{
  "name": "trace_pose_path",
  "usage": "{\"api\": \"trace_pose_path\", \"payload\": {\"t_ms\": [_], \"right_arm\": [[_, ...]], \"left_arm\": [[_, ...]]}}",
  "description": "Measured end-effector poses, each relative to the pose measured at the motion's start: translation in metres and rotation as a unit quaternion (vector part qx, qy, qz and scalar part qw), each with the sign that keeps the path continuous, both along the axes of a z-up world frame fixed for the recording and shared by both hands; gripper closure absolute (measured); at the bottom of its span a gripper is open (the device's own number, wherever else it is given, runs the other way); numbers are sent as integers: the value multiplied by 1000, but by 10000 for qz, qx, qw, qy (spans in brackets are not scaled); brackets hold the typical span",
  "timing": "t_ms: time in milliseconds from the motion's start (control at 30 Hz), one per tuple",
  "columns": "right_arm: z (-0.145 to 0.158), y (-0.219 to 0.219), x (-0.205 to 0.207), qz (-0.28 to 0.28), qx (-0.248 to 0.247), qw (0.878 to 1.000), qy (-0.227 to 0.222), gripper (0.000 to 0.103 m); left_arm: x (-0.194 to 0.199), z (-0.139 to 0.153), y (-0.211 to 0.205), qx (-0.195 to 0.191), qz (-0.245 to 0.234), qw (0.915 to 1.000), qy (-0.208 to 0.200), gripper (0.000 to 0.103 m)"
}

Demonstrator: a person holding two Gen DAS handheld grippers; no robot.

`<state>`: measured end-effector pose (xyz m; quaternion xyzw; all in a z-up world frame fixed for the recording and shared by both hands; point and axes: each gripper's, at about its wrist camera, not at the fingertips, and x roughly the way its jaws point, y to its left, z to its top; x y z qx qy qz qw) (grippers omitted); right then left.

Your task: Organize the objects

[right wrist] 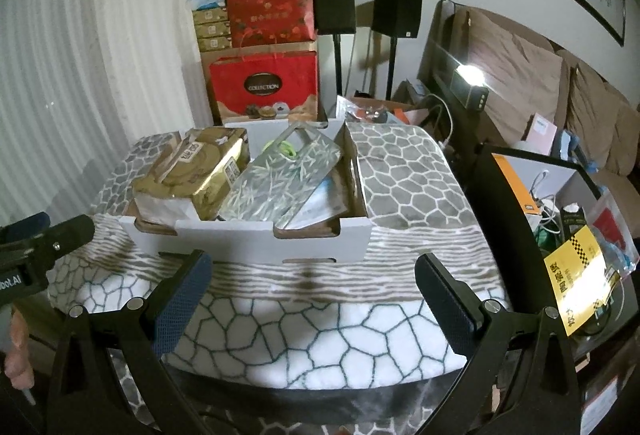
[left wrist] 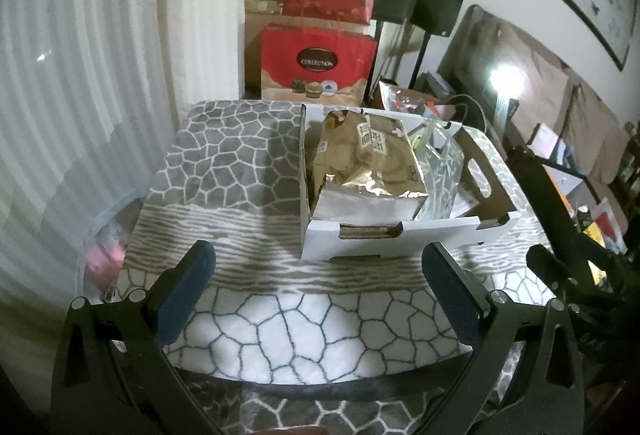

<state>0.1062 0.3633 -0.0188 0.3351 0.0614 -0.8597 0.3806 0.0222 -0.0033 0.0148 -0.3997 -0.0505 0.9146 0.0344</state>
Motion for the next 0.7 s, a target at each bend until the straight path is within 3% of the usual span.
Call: {"api": "trace_pose_path", "payload": {"t_ms": [700], "right_arm": [[1,-1,2,60,-39,10000,-12,1]], "left_arm": [[2,-2,3,-204,35,9998,-13,0]]}}
